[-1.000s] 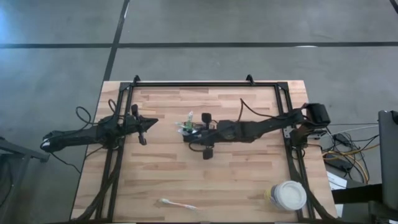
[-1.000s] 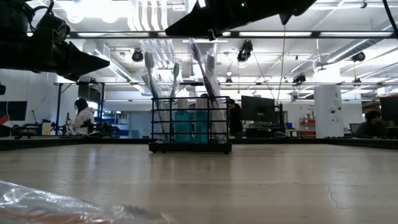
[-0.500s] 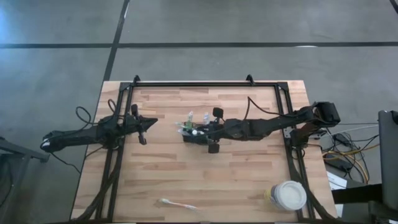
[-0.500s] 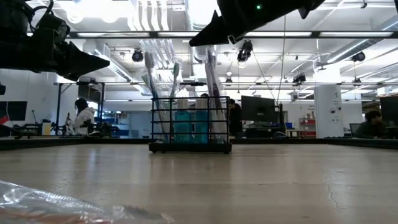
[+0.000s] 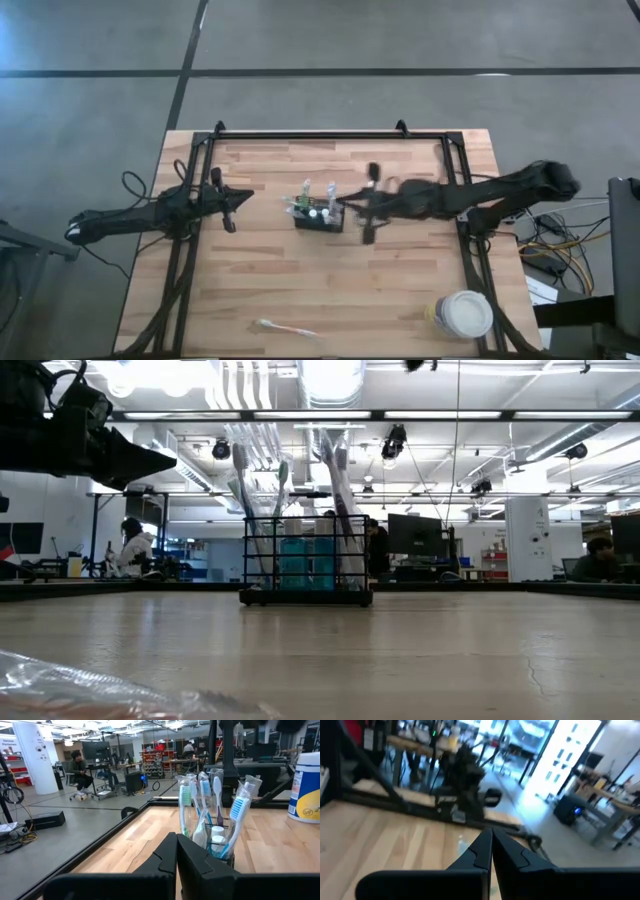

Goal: Pick & Place toothbrushing station
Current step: Put the orange toothbrush into the wire organizer

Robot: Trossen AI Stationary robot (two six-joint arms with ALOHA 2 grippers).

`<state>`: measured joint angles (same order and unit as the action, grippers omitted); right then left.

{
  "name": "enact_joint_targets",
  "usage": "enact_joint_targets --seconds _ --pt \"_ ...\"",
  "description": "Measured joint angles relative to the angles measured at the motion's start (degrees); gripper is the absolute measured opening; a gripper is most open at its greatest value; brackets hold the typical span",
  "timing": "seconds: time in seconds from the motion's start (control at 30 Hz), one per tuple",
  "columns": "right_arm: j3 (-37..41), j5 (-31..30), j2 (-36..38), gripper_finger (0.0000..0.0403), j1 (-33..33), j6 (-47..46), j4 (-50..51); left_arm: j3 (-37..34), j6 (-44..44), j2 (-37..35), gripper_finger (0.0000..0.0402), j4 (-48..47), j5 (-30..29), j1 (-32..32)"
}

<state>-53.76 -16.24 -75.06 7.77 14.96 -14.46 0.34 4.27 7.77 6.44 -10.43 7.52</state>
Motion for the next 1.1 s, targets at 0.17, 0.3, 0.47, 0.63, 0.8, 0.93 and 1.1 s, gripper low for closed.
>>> enact_joint_targets --seconds 0.17,0.3,0.47,0.63,0.8,0.93,1.1 --pt "9.24 0.03 16.28 0.0008 -0.13 -1.22 0.19 0.0 0.02 0.07 0.001 -0.53 0.04 0.01" --pt "18.39 0.23 29.2 0.0008 -0.15 -4.4 -0.56 0.0 -0.07 0.07 0.001 -0.61 0.05 0.01" --pt "28.45 0.27 41.78 0.0008 -0.15 -7.8 -2.61 0.0 0.0 0.07 0.001 -0.47 0.04 0.0" --pt "35.4 -0.21 49.57 0.0008 -0.17 -9.65 -3.69 0.0 -0.02 0.07 0.001 -0.46 0.04 0.01" --pt "39.9 -1.9 54.54 0.0008 -0.17 -10.38 -4.29 0.31 0.0 0.41 0.001 -0.7 0.25 -0.02" --pt "42.31 -3.33 57.3 0.0008 -0.23 -10.64 -4.36 0.91 -0.34 0.52 0.001 -0.44 1.23 -0.02" --pt "43.58 -3.44 58.91 0.0008 -1.0 -12.81 -4.31 1.93 -0.39 0.55 0.001 -0.41 8.89 -0.12"
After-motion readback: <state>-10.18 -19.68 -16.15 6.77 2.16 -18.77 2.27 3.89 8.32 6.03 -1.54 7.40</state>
